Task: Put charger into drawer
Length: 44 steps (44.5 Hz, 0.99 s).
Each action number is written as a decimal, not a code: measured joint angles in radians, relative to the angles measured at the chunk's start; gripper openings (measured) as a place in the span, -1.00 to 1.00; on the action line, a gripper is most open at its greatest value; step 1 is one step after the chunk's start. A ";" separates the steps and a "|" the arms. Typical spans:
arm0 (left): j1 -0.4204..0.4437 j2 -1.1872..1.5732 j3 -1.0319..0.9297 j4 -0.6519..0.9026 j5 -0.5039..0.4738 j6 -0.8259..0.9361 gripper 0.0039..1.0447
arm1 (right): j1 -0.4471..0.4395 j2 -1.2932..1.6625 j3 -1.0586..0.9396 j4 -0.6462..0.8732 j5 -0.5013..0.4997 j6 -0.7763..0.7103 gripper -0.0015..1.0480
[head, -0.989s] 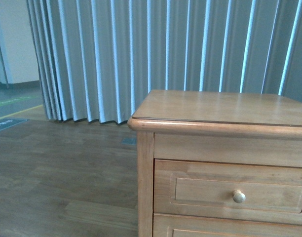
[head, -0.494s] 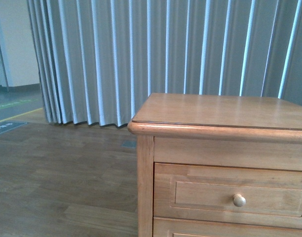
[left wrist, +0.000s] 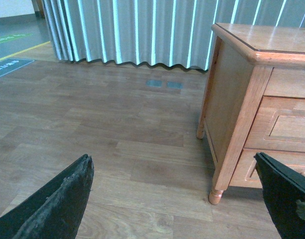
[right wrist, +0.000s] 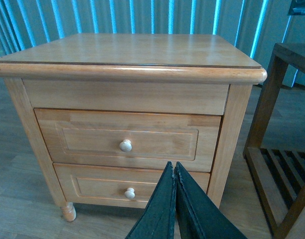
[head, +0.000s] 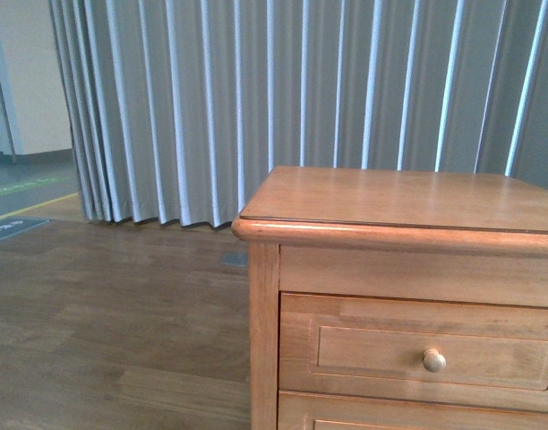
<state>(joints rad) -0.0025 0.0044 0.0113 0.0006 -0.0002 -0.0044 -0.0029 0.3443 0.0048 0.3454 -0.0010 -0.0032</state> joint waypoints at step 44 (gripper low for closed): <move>0.000 0.000 0.000 0.000 0.000 0.000 0.89 | 0.000 -0.340 0.000 -0.344 0.000 0.000 -0.84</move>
<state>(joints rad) -0.0025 0.0044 0.0113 0.0006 -0.0002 -0.0044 -0.0029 0.0044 0.0051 0.0013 -0.0010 -0.0032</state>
